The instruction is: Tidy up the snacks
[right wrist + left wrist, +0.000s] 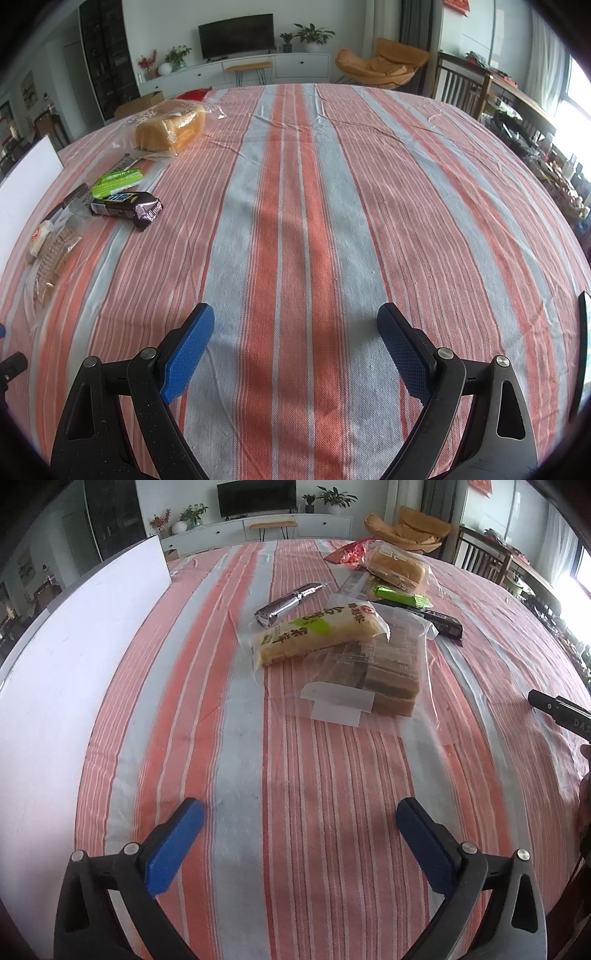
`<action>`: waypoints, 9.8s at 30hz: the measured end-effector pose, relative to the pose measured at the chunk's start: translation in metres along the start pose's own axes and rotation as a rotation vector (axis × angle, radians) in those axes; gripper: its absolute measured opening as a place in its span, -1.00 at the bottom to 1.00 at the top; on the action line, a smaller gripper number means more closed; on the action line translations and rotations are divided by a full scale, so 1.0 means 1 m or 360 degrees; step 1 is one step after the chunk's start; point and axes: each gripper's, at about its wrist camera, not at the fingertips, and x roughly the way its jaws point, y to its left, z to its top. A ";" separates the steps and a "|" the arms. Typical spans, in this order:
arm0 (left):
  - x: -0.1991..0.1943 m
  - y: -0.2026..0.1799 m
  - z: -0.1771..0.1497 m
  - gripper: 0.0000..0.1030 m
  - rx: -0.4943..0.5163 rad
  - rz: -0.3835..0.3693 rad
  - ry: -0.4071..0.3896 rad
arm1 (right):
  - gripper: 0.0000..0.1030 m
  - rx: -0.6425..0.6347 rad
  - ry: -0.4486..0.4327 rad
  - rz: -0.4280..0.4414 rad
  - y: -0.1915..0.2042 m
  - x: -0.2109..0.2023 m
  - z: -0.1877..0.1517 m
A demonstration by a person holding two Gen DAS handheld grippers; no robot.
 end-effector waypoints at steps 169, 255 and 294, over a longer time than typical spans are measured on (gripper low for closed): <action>-0.225 0.234 -0.046 -0.45 -0.0743 -0.0071 -0.0788 | 0.07 0.0031 -0.0191 0.1548 0.255 -0.163 0.073; 0.051 -0.004 0.059 1.00 -0.0085 0.0038 -0.0188 | 0.80 0.0016 -0.0007 -0.0032 0.003 0.000 0.006; 0.052 -0.003 0.060 1.00 -0.0086 0.0040 -0.0188 | 0.80 0.0017 -0.0006 -0.0029 0.004 0.000 0.005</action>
